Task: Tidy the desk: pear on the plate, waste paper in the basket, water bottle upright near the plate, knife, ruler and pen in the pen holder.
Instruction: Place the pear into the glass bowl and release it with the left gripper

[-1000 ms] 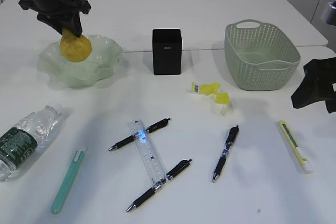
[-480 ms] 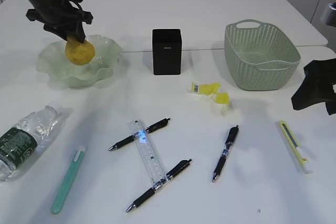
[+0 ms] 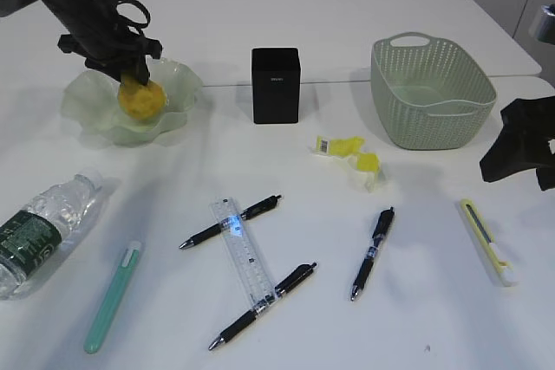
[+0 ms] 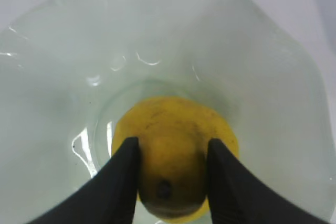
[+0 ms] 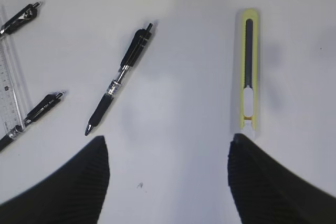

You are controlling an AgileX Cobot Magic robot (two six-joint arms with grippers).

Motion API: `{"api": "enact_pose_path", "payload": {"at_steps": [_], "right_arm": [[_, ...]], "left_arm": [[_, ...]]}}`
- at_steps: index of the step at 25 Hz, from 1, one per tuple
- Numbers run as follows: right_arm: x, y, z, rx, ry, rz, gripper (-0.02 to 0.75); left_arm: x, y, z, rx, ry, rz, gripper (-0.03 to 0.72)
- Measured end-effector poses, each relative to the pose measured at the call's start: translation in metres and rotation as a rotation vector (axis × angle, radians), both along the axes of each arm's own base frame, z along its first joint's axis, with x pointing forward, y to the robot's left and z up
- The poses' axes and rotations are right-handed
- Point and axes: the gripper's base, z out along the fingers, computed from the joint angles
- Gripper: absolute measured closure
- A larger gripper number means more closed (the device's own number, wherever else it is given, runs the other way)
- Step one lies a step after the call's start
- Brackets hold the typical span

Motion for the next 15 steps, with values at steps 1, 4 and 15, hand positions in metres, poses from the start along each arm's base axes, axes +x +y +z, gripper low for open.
{"api": "enact_pose_path", "payload": {"at_steps": [1,4,15], "right_arm": [[0.0,0.0,0.0,0.0,0.002,0.001,0.188],[-0.001,0.0,0.0,0.001,0.008,0.003,0.188],[-0.002,0.001,-0.001,0.004,0.022,0.008,0.186]], "left_arm": [[0.0,0.0,-0.001,0.0,0.002,0.0,0.428],[0.001,0.0,-0.008,0.002,0.014,0.0,0.428],[0.003,0.0,-0.016,0.003,0.023,0.0,0.407]]}}
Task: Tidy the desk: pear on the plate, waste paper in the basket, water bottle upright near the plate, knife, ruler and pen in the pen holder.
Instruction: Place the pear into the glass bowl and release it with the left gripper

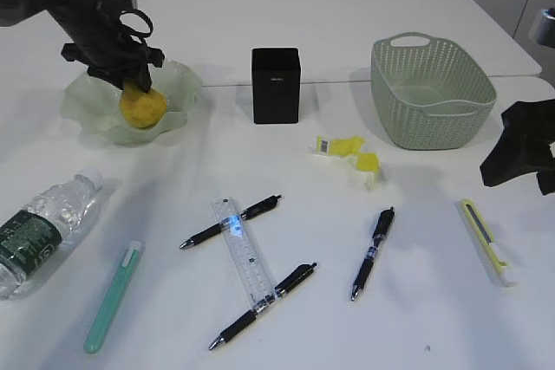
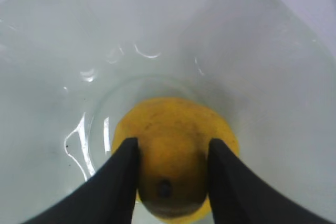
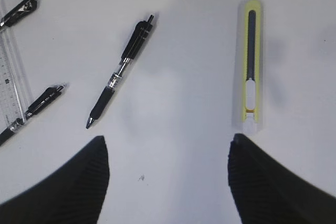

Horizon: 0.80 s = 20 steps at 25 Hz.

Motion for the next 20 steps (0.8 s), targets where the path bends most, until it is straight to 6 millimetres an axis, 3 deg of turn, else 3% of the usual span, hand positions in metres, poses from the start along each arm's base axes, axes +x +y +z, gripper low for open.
{"api": "enact_pose_path", "payload": {"at_steps": [12,20], "right_arm": [[0.0,0.0,0.0,0.001,0.0,-0.001,0.186],[0.0,0.0,0.0,0.002,-0.001,-0.003,0.187]], "left_arm": [[0.003,0.0,-0.004,-0.013,-0.014,0.02,0.176],[0.002,0.002,0.007,-0.019,-0.033,0.03,0.147]]}}
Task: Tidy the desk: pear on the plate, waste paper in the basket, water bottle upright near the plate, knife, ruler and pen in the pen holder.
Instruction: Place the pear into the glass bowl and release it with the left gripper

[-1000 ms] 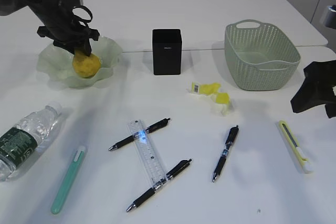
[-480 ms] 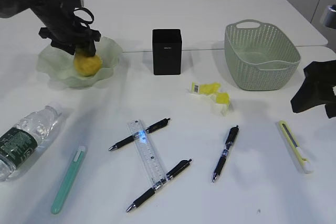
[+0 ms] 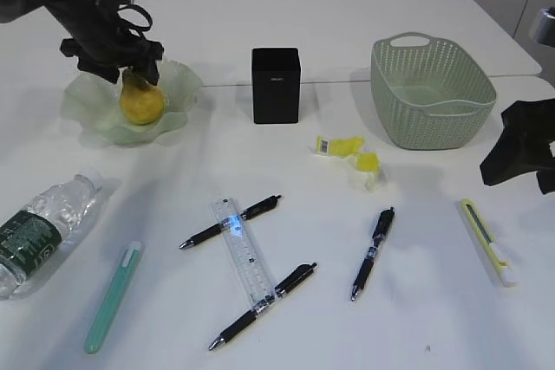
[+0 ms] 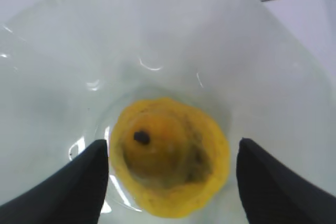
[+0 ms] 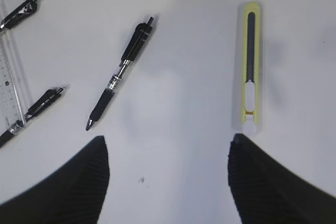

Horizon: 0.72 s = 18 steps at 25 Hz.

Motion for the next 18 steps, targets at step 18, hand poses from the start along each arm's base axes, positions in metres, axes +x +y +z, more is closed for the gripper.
{"api": "enact_pose_path", "payload": {"at_steps": [18], "right_arm": [[0.037,0.0,0.009,-0.004,0.011,0.06,0.188]], "left_arm": [[-0.076,0.012,0.172,0.002,-0.069,-0.01,0.165]]}}
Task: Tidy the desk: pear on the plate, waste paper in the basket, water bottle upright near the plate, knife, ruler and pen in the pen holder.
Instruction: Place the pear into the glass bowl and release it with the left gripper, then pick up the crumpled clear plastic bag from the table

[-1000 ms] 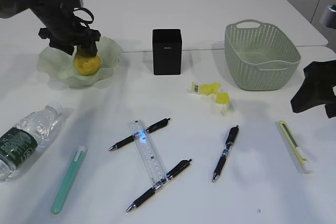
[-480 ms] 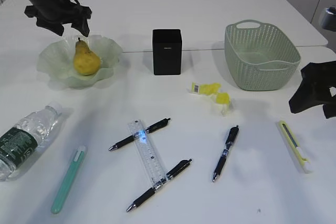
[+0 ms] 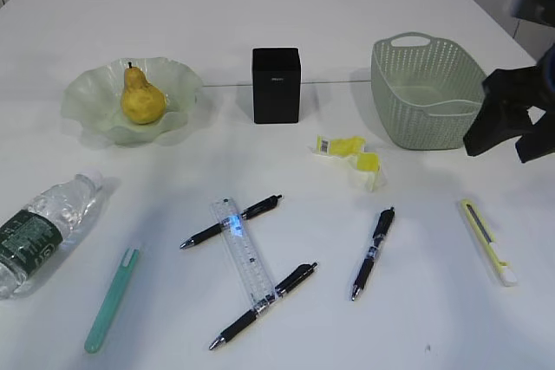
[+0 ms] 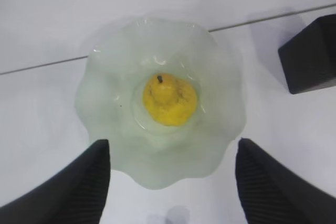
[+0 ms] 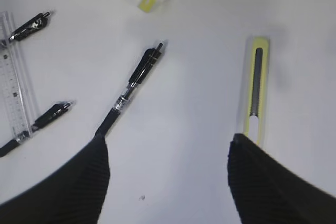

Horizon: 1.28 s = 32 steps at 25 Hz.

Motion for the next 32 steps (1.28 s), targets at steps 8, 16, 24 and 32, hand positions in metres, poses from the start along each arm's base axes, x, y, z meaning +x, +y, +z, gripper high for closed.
{"api": "enact_pose_path", "payload": {"at_steps": [8,16,24,32], "right_arm": [[0.023,0.042,-0.009,0.007,0.032,0.21,0.261],[0.075,0.079,-0.007,-0.045,-0.043,0.319,0.281],[0.126,0.081,-0.039,-0.148,-0.028,0.361,0.283],[0.151,0.088,-0.086,-0.163,0.03,0.409,0.283]], "left_arm": [[-0.062,0.008,0.095,-0.02,-0.198,0.001,0.196],[-0.108,0.012,0.145,-0.067,-0.316,0.007,0.198],[-0.133,0.012,0.168,-0.107,-0.374,-0.005,0.199],[-0.136,0.013,0.17,-0.11,-0.379,-0.007,0.199]]}}
